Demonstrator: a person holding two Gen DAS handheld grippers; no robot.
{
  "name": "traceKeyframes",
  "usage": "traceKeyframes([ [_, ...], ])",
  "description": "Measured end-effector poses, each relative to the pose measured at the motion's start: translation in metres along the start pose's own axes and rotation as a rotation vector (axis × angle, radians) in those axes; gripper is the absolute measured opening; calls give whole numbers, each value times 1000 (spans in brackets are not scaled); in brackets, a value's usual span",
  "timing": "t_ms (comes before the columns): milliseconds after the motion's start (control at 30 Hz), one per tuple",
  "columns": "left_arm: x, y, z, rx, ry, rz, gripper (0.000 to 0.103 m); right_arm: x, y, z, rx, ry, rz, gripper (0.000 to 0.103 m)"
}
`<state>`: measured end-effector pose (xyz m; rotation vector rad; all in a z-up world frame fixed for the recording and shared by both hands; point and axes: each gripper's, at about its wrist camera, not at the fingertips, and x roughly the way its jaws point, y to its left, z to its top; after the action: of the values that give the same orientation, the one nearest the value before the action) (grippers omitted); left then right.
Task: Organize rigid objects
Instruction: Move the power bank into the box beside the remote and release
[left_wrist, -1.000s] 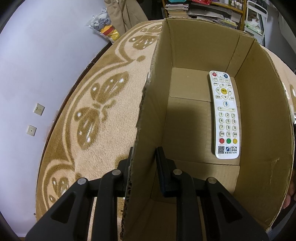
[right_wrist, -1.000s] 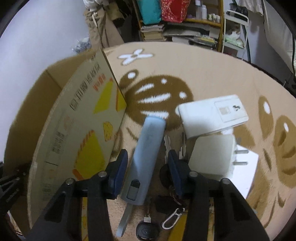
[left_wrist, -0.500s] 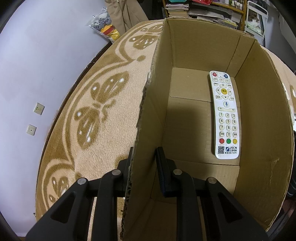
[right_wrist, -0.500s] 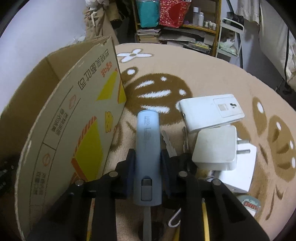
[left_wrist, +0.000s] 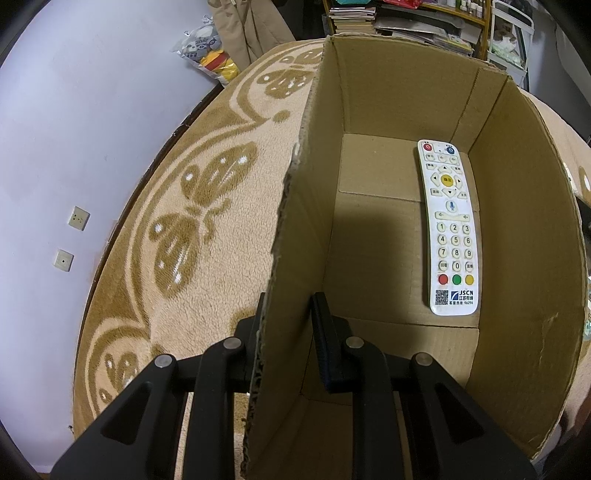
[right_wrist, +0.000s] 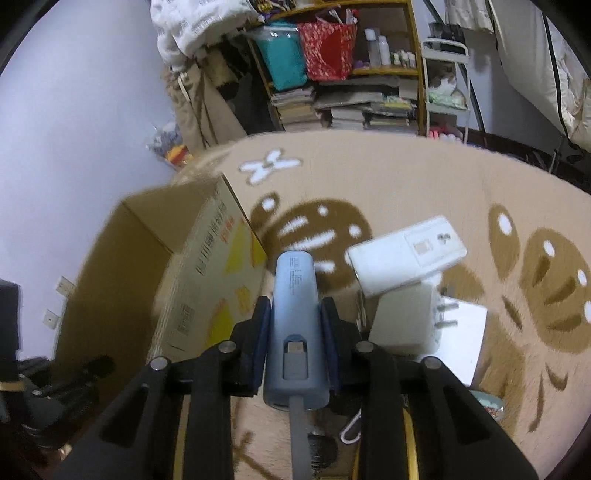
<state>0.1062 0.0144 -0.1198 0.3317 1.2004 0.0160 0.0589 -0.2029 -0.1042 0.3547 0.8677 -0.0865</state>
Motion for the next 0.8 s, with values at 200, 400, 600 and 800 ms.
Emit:
traceKeyframes([
  [200, 0, 0, 0, 1, 1, 0, 20, -25, 11, 14, -13, -71, 53, 29],
  [400, 1, 0, 0, 1, 1, 1, 20, -45, 32, 18, -47, -132, 106, 29],
  [600, 0, 0, 0, 4, 3, 0, 20, -51, 54, 10, -95, -141, 158, 29],
  [800, -1, -2, -1, 9, 1, 7, 20, -44, 77, -1, -171, -103, 162, 29],
])
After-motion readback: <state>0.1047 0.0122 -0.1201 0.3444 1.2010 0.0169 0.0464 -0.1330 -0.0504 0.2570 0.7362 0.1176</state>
